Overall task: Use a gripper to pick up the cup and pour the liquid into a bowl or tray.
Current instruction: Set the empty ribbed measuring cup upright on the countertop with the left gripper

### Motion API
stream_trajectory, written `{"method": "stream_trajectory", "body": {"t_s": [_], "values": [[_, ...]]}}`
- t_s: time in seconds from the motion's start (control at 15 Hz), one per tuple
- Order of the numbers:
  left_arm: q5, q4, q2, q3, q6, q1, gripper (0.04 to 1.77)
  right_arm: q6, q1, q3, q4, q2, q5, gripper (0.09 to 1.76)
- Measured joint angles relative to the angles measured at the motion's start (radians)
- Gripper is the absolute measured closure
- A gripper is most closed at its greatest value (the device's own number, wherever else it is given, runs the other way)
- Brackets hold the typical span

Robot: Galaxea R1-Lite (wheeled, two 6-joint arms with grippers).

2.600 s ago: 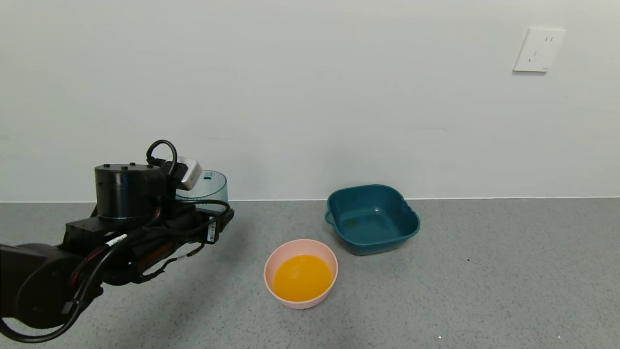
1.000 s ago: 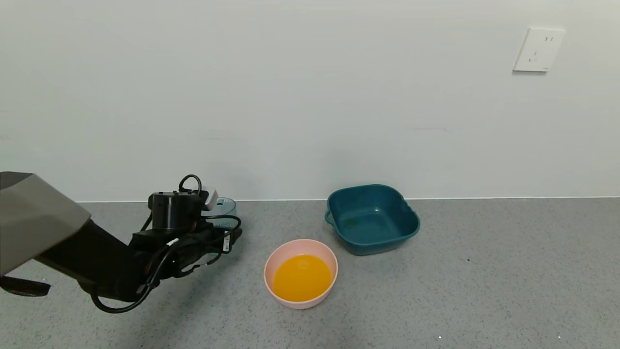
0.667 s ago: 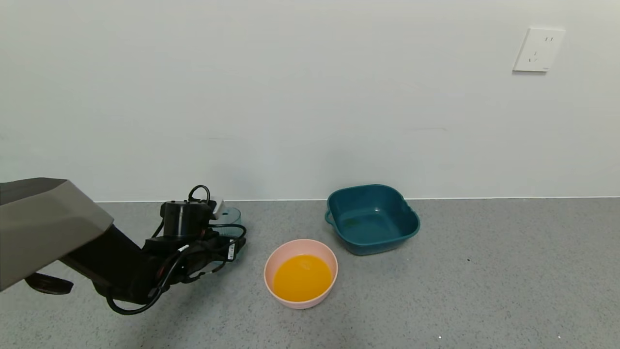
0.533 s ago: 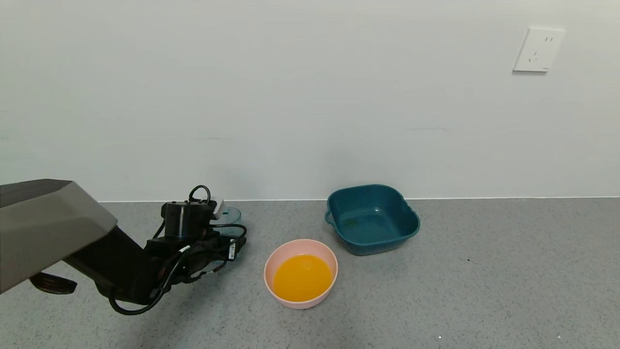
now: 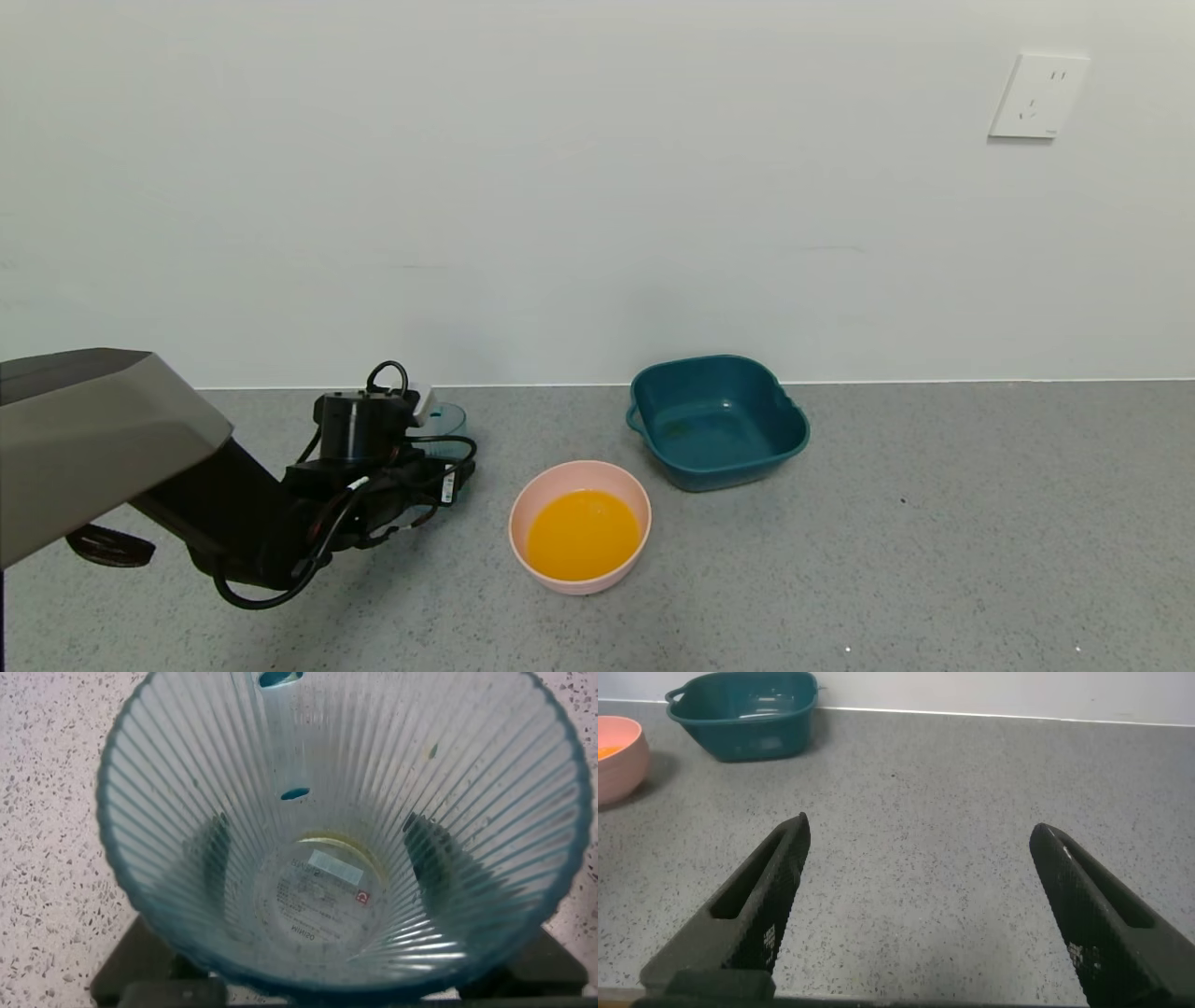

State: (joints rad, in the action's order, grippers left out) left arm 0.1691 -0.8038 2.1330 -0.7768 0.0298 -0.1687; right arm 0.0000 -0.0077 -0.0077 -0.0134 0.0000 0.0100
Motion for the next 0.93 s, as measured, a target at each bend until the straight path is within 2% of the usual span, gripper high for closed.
{"method": "stream_trajectory", "body": {"t_s": [0.4, 0.93], "values": [[0.002, -0.002, 0.004, -0.001, -0.003, 0.0, 0.26, 0.0, 0.0, 0.0, 0.0, 0.0, 0.0, 0.14], [0.011, 0.0, -0.019, 0.025, -0.002, -0.001, 0.15, 0.0, 0.0, 0.0, 0.0, 0.0, 0.0, 0.14]]}}
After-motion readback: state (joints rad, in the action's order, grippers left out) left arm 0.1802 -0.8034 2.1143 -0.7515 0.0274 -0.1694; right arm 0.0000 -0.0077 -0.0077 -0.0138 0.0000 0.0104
